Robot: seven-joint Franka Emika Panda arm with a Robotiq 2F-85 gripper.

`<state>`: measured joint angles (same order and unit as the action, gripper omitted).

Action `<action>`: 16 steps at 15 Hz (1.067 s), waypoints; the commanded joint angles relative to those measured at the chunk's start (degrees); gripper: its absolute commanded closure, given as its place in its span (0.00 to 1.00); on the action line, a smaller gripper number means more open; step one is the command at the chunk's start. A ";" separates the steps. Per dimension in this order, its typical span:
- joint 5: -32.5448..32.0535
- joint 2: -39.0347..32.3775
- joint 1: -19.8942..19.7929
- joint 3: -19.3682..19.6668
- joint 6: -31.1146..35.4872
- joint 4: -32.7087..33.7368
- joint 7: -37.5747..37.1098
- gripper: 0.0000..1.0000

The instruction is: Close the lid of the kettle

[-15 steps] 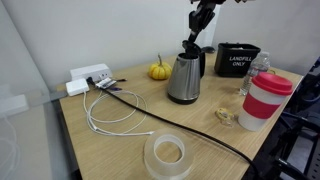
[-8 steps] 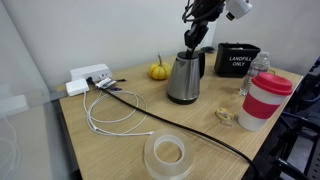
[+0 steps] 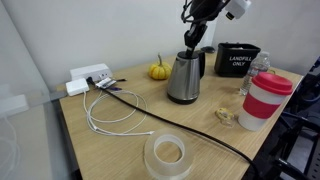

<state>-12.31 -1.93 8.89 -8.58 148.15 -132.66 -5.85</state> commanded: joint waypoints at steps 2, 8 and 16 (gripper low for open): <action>-0.83 3.68 0.51 -0.34 -0.29 -1.06 -0.76 1.00; -0.33 11.61 0.90 -1.78 0.84 -3.14 -0.81 1.00; -0.11 14.41 0.13 -2.29 0.51 -6.14 -2.38 1.00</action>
<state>-12.61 11.44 10.01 -10.20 148.23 -137.34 -7.36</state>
